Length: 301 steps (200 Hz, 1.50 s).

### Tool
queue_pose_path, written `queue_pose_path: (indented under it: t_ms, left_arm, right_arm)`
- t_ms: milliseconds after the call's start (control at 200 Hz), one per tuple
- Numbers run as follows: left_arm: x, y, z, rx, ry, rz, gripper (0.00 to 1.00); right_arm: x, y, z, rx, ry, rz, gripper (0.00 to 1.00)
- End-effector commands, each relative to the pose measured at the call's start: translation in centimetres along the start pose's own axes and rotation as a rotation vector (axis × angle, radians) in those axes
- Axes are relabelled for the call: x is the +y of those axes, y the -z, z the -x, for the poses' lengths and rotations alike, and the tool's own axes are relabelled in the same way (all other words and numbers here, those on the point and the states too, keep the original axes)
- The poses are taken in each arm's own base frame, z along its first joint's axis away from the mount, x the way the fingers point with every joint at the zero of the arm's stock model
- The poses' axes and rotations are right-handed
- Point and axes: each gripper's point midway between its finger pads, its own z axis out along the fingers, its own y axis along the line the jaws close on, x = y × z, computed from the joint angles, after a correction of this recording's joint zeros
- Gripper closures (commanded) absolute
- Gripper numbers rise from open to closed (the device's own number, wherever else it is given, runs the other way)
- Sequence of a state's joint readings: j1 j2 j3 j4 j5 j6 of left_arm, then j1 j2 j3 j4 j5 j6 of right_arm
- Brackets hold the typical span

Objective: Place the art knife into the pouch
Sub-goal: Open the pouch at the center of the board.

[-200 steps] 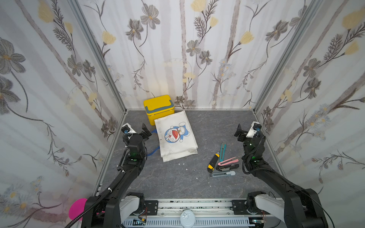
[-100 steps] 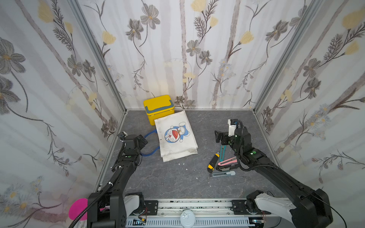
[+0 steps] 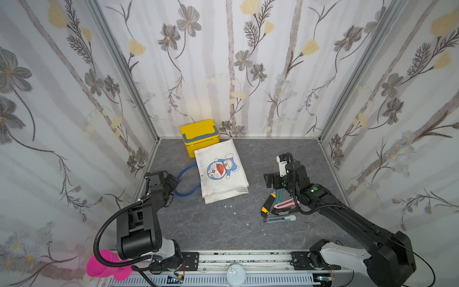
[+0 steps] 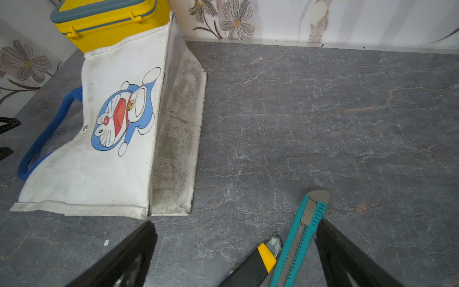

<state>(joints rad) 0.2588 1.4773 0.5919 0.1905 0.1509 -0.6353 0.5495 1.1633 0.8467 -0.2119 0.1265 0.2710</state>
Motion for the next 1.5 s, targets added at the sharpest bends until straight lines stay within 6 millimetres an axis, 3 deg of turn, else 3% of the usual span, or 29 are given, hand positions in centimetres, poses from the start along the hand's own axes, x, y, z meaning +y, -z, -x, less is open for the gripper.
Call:
queue_pose_path:
  t_ms: [0, 684, 894, 1194, 1499]
  left_arm:
    - [-0.7, -0.2, 0.5, -0.014, 0.02, -0.037, 0.16]
    - [0.6, -1.8, -2.0, 0.079, -0.013, -0.014, 0.43]
    - [0.1, -2.6, -3.5, 0.12, -0.044, -0.016, 0.44]
    - [1.0, -2.8, -5.2, 0.152, -0.043, -0.008, 0.5]
    - [1.5, -0.4, -7.4, 0.19, -0.053, -0.015, 0.44]
  right_arm:
    - [-0.6, 0.2, -0.1, 0.002, 0.006, -0.032, 0.0]
    - [-0.6, 0.4, -0.9, -0.001, 0.013, -0.018, 0.01]
    - [-0.4, 0.5, -1.3, 0.006, -0.005, -0.004, 0.01]
    - [-0.7, 0.9, -1.4, 0.019, 0.002, -0.038, 0.01]
    - [-0.7, 1.2, -1.9, 0.034, -0.012, -0.047, 0.01]
